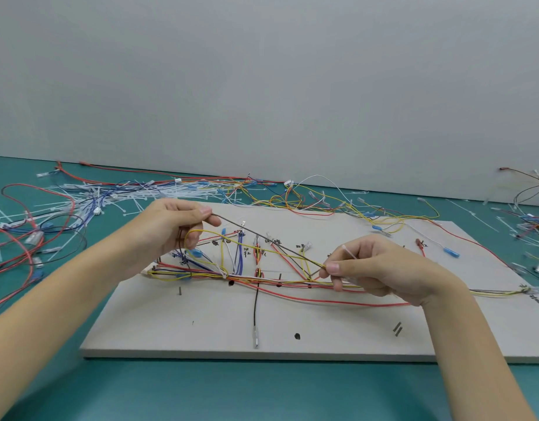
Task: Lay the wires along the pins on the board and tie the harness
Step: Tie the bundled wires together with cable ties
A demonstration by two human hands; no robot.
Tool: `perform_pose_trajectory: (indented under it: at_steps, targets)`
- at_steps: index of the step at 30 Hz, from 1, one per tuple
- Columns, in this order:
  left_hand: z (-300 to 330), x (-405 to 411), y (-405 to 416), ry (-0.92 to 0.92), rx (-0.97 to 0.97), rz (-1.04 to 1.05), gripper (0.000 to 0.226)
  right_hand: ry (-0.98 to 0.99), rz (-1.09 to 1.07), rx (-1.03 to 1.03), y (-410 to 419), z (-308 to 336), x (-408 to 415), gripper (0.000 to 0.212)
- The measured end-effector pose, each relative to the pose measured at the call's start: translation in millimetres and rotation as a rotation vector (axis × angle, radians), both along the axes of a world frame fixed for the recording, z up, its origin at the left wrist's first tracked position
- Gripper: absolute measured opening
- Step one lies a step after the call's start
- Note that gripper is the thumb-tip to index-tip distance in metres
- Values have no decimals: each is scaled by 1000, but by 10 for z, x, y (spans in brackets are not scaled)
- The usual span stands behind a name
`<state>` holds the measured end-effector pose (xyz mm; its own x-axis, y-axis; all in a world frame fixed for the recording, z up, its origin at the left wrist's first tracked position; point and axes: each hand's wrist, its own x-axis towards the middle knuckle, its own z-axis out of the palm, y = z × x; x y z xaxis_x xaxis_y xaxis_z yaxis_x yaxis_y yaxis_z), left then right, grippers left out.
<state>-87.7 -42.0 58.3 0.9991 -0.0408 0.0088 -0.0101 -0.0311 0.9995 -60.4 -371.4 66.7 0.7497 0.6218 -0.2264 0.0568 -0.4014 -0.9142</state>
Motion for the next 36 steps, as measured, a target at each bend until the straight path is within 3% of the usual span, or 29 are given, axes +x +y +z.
perform_pose_trajectory:
  at_steps: [7, 12, 14, 16, 18, 20, 23, 27, 30, 34, 36]
  targets:
    - [55, -20, 55, 74, 117, -104, 25, 33, 36, -52, -102, 1, 8, 20]
    - [63, -32, 135, 100, 322, -149, 22, 30, 33, -74, -110, -17, 23, 23]
    - [49, -10, 80, -42, 408, -16, 16, 15, 30, -80, -96, -18, 26, 19]
    - [52, -8, -44, -281, 423, 255, 14, 19, 35, -83, -64, -15, 16, 15]
    - [116, -106, -230, -564, 576, 428, 11, 20, 46, -92, -15, -13, -1, 11]
    - [131, -233, -451, -833, 842, 347, 22, -5, 46, -110, 27, -26, -12, 17]
    - [1, -410, -848, -985, 1101, 23, 33, -29, 52, -107, 46, -28, -26, 19]
    - [-246, -361, -1185, -873, 1436, -163, 40, -23, 78, -121, 71, -37, -26, 19]
    - [-342, -222, -1205, -725, 1381, -210, 25, -30, 59, -169, 81, -51, -32, 16]
    - [-410, -147, -1199, -592, 1228, -158, 18, -223, -405, -107, -4, -106, 96, 18]
    - [-459, -120, -1179, -542, 1210, -67, 18, -413, -630, -213, -80, -184, 191, 19]
